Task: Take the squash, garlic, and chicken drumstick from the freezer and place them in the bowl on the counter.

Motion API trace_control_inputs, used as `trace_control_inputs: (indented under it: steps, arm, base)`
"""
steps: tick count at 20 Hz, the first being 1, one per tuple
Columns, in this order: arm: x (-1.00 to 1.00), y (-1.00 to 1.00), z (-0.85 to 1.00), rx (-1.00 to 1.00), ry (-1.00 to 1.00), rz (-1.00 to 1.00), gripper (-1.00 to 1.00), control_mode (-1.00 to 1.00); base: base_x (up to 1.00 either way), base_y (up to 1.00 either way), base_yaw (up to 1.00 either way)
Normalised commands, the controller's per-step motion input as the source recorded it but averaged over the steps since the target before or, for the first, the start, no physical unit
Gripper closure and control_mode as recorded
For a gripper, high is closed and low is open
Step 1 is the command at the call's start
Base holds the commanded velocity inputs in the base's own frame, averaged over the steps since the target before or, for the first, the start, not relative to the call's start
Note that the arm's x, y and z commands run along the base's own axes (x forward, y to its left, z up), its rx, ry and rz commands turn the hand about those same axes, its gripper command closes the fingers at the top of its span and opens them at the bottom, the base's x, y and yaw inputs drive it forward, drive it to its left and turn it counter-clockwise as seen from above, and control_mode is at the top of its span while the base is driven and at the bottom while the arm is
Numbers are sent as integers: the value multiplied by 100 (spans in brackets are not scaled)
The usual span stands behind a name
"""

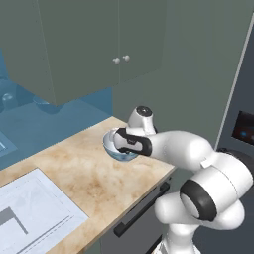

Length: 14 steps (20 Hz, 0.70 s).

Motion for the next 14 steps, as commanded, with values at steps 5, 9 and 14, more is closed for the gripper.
trace_control_inputs:
  steps: [5,9,14]
  arm:
    - [7,0,-5,0,0,0,100,-100]
    - [6,0,-3,0,0,0,100,-100]
    - [1,0,0,0,0,0,100,-100]
  base:
    - [0,0,0]
    - [0,0,0]
    - [0,0,0]
